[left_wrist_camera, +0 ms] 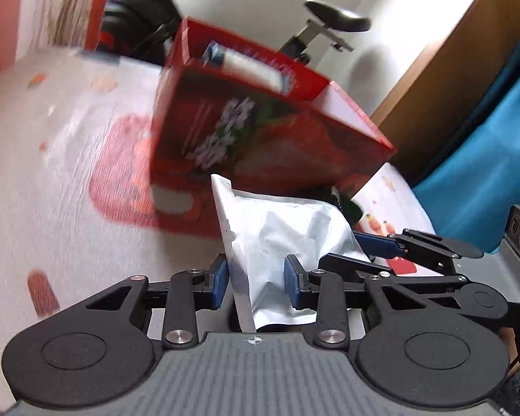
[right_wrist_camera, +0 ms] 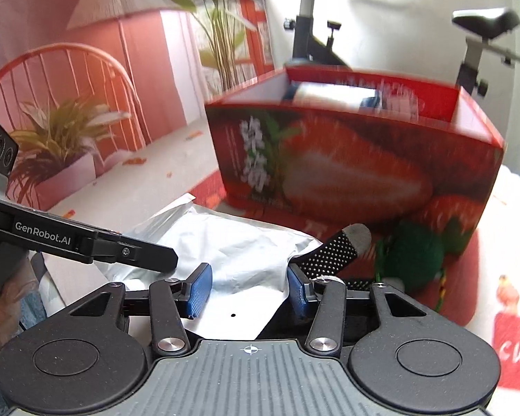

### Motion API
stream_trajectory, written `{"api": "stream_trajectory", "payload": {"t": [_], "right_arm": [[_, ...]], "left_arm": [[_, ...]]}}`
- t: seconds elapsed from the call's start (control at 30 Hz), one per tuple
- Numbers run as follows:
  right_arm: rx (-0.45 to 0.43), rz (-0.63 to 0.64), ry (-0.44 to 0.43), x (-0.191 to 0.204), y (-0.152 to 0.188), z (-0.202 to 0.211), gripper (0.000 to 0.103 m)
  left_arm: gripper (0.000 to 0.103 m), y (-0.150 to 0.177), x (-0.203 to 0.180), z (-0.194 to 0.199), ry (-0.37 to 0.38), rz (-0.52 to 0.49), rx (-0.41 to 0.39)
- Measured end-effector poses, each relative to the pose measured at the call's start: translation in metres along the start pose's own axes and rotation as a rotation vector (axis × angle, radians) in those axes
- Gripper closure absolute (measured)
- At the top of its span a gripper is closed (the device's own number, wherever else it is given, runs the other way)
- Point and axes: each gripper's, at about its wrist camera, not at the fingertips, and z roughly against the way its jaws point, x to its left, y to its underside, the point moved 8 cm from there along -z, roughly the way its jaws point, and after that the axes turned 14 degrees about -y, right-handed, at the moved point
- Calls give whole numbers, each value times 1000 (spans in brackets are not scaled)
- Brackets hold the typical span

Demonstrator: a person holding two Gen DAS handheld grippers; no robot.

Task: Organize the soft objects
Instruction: 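Lift the white foil pouch with the left gripper over the red box, then lower the foil pouch into the red box and open the left gripper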

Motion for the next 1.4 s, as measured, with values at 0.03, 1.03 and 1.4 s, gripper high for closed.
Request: {"api": "stream_trajectory", "payload": {"t": [0.03,1.03,1.4], "right_arm": [[-8,22,7,2,-5,3,59],[-100,319,118,-7,-110,27,58],[-149,322,199,-73,-175,-15,58]], "left_arm": [[67,-4,-3,0,0,-16,-3],[67,-113,-32,9,-23,-146,-153],[67,-187,-37,-51,-143,-185,-185]]}}
